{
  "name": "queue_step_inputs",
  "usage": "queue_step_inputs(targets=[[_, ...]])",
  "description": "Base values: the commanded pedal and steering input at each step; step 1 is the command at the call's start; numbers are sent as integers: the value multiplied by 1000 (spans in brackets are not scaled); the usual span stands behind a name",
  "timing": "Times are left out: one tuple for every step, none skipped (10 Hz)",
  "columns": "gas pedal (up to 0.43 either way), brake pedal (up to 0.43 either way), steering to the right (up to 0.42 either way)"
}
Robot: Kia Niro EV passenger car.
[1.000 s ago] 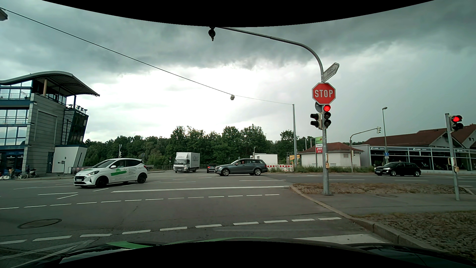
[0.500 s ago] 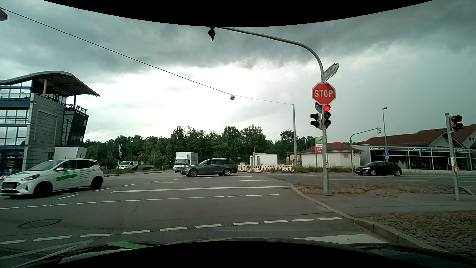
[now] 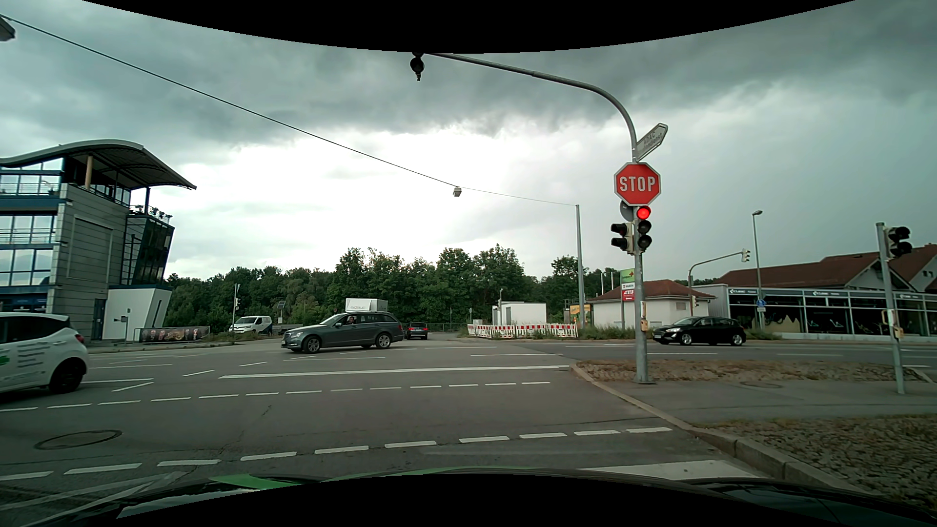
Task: Follow the waypoints while adhering to traffic rules and regulations
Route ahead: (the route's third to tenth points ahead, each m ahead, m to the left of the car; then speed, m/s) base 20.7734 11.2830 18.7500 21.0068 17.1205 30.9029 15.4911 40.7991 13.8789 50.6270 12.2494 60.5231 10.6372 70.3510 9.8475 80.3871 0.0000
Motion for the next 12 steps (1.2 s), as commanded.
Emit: queue_step_inputs(targets=[[0,329,-95],[0,329,-95],[0,329,-95],[0,323,-95],[0,329,-95],[0,329,-95],[0,323,-95],[0,329,-95],[0,329,-95],[0,329,-94],[0,329,-94],[0,329,-95]])
